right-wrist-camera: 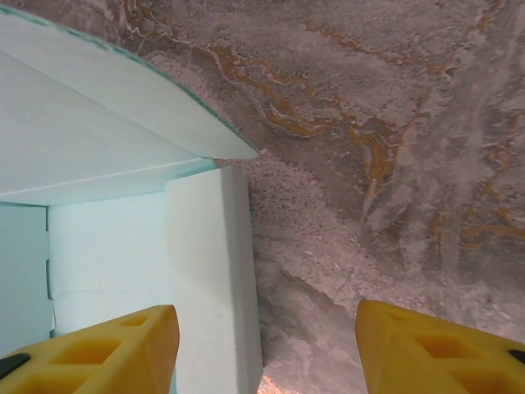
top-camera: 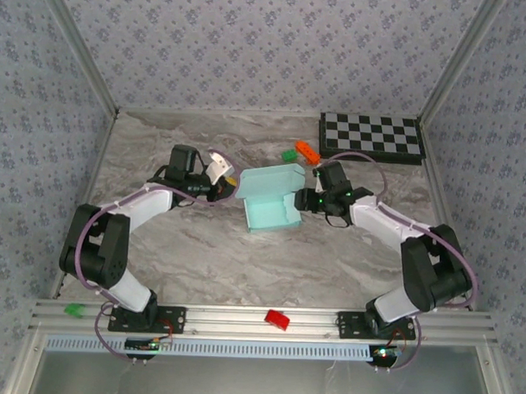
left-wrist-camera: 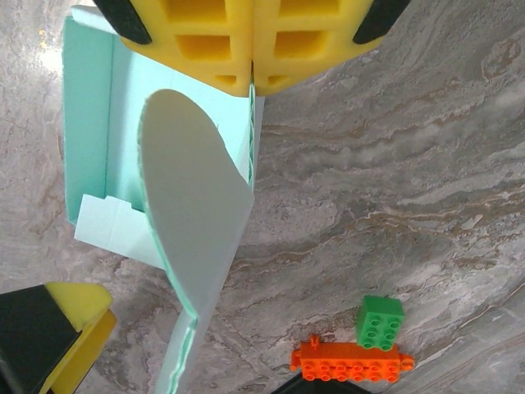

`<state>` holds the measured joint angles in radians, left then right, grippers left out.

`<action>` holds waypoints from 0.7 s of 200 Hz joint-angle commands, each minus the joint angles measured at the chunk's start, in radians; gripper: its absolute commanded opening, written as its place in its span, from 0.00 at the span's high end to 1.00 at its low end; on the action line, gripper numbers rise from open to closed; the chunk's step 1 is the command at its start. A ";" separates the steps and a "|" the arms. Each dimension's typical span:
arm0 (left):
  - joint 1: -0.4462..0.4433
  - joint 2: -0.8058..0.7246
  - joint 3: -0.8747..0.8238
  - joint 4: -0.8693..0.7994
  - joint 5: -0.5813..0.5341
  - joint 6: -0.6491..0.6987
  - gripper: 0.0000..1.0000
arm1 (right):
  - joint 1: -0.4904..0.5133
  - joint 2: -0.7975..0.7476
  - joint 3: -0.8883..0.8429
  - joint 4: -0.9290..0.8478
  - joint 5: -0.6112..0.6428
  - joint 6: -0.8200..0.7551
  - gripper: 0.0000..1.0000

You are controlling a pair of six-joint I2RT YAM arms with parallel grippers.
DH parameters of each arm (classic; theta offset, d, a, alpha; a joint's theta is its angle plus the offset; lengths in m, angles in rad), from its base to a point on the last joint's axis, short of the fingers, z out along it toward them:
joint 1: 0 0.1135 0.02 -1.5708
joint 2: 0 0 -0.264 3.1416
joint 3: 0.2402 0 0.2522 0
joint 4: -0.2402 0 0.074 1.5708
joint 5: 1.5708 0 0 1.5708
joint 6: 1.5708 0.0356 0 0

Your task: Fold the paper box

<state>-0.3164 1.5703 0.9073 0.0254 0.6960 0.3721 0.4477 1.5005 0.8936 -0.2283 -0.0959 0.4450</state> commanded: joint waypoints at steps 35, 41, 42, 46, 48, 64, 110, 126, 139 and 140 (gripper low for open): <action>-0.006 -0.056 -0.010 0.000 -0.036 -0.064 1.00 | 0.005 -0.002 -0.090 0.208 -0.052 0.028 0.39; -0.006 -0.059 -0.012 0.002 -0.042 -0.074 1.00 | 0.005 0.002 -0.099 0.230 -0.056 0.035 0.39; -0.006 -0.058 -0.012 0.003 -0.043 -0.076 1.00 | 0.005 0.001 -0.101 0.233 -0.057 0.036 0.39; -0.005 -0.058 -0.013 0.003 -0.046 -0.082 1.00 | 0.005 0.004 -0.105 0.243 -0.059 0.042 0.39; -0.006 -0.057 -0.013 0.003 -0.048 -0.085 1.00 | 0.004 0.007 -0.106 0.246 -0.059 0.043 0.39; -0.006 -0.055 -0.008 -0.005 -0.052 -0.104 1.00 | 0.007 0.021 -0.111 0.261 -0.056 0.053 0.39; -0.011 -0.067 -0.021 0.005 -0.044 -0.116 1.00 | 0.008 0.066 -0.117 0.339 -0.068 0.058 0.40; -0.010 -0.065 -0.019 0.005 -0.041 -0.119 1.00 | 0.007 0.091 -0.100 0.344 -0.053 0.054 0.40; -0.010 -0.065 -0.019 0.005 -0.038 -0.119 1.00 | 0.006 0.112 -0.094 0.360 -0.050 0.055 0.41; -0.010 -0.064 -0.020 0.005 -0.037 -0.119 1.00 | 0.006 0.114 -0.094 0.363 -0.050 0.054 0.41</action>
<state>-0.3206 1.5379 0.8906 0.0231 0.6380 0.2646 0.4522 1.5784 0.7815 0.0887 -0.1539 0.4873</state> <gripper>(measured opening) 0.054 0.592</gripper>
